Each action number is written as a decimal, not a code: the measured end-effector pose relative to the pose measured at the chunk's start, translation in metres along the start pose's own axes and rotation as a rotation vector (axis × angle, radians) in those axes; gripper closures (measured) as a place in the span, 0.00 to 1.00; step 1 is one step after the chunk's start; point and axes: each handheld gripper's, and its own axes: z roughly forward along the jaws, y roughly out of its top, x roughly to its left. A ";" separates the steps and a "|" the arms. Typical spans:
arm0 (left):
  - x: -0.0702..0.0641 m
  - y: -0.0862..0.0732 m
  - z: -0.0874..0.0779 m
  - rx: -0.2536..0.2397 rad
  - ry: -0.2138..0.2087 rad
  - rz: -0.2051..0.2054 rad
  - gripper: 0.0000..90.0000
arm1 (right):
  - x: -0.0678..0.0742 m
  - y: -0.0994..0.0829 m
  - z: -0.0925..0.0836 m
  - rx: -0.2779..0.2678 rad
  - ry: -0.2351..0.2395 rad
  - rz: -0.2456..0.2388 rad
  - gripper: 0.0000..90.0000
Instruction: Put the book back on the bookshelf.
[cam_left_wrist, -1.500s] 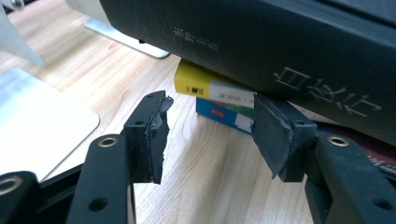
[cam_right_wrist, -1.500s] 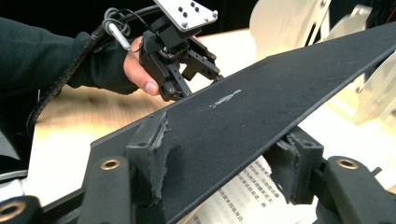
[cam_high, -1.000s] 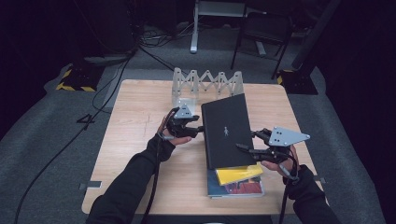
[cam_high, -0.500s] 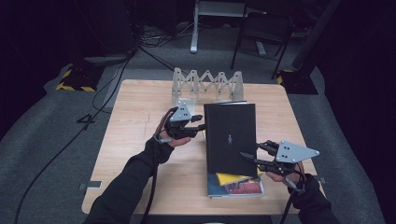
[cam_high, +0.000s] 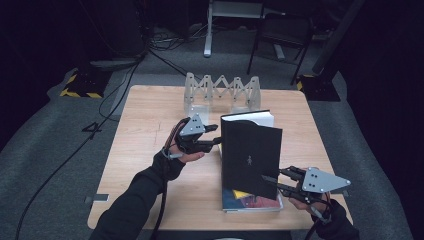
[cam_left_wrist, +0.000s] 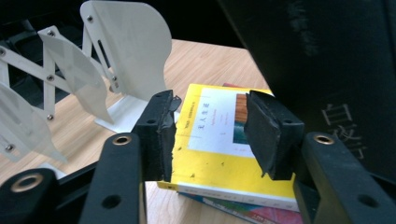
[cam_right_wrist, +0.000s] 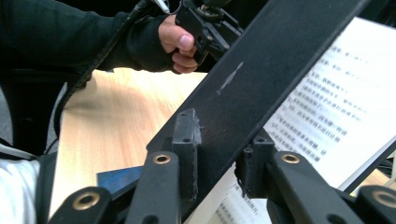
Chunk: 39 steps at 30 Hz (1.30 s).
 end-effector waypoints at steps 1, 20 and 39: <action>-0.001 0.001 0.000 0.001 -0.001 0.005 0.56 | 0.001 -0.001 -0.001 -0.001 0.005 0.004 0.81; -0.030 -0.041 -0.019 0.198 -0.147 -0.017 0.23 | 0.002 -0.006 -0.003 0.000 0.025 0.032 0.84; -0.070 -0.051 0.020 0.199 -0.259 -0.042 0.23 | 0.003 -0.007 -0.003 -0.004 0.027 0.023 0.84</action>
